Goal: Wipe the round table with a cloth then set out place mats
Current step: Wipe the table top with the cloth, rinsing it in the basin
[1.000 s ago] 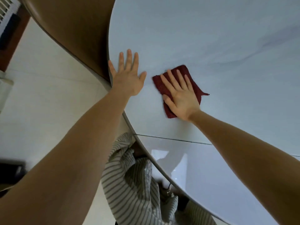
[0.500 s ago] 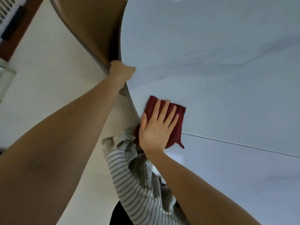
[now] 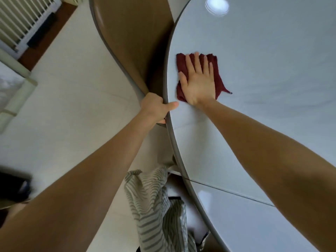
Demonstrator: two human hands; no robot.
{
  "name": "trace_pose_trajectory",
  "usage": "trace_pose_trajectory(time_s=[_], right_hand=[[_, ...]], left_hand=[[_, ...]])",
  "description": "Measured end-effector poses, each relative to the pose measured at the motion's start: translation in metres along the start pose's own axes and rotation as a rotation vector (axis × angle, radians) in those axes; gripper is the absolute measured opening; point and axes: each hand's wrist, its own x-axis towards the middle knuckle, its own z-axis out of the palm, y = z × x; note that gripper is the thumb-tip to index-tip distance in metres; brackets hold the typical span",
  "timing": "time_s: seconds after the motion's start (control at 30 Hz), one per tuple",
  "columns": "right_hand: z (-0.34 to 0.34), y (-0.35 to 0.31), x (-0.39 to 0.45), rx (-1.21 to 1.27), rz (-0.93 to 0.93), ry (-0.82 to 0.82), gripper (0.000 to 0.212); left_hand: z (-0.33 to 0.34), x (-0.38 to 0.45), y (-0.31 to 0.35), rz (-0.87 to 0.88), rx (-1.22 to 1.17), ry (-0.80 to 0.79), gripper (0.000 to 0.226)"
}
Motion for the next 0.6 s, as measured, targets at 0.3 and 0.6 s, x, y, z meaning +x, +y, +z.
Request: trace_pose_trajectory(time_s=[0.3,0.6], right_hand=[[-0.006,-0.053,0.121,-0.021,-0.138,-0.126,0.05],[0.005,-0.051,0.016,0.039,-0.512,-0.149,0.045]], left_hand=[[-0.005,0.016,-0.002,0.009,-0.031,0.001,0.042],[-0.049,-0.014,-0.016,-0.304,-0.535,-0.009,0.037]])
